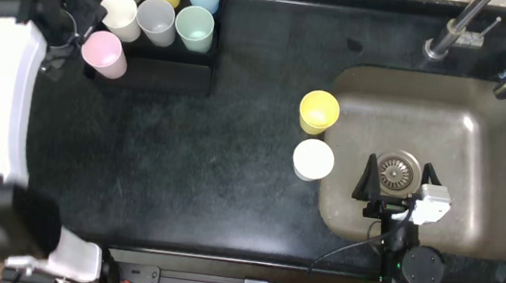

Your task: Store Cups

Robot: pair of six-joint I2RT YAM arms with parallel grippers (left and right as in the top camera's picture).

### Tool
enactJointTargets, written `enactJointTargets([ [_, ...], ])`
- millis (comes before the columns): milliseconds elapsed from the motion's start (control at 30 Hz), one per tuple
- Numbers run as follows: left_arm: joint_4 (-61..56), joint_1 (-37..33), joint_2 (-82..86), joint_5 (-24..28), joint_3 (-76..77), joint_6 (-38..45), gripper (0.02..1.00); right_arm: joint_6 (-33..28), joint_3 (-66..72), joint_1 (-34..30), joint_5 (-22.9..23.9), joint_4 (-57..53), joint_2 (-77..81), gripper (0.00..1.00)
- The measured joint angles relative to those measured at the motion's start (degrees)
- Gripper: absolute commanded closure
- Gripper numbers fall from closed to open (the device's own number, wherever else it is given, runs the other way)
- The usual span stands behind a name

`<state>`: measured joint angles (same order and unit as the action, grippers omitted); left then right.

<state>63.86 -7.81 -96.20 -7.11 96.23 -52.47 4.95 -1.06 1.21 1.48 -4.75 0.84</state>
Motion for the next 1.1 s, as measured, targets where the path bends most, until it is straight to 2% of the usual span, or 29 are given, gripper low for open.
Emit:
enactJointTargets([
  [400, -0.2, 9.5, 23.0, 0.0, -3.3, 21.2, 0.018, 0.0, 0.0, 0.0, 0.0, 0.0, 0.0, 0.003],
  [667, -7.6, 11.5, 30.2, 0.6, -12.4, 24.8, 0.018, 0.0, 0.0, 0.0, 0.0, 0.0, 0.0, 0.005],
  [967, -21.6, 25.9, 19.3, 1.6, -16.0, 25.9, 0.018, 0.0, 0.0, 0.0, 0.0, 0.0, 0.0, 0.003],
  [1100, -26.1, 31.1, 10.8, 3.9, -15.9, 25.9, 0.018, 0.0, 0.0, 0.0, 0.0, 0.0, 0.0, 0.003],
])
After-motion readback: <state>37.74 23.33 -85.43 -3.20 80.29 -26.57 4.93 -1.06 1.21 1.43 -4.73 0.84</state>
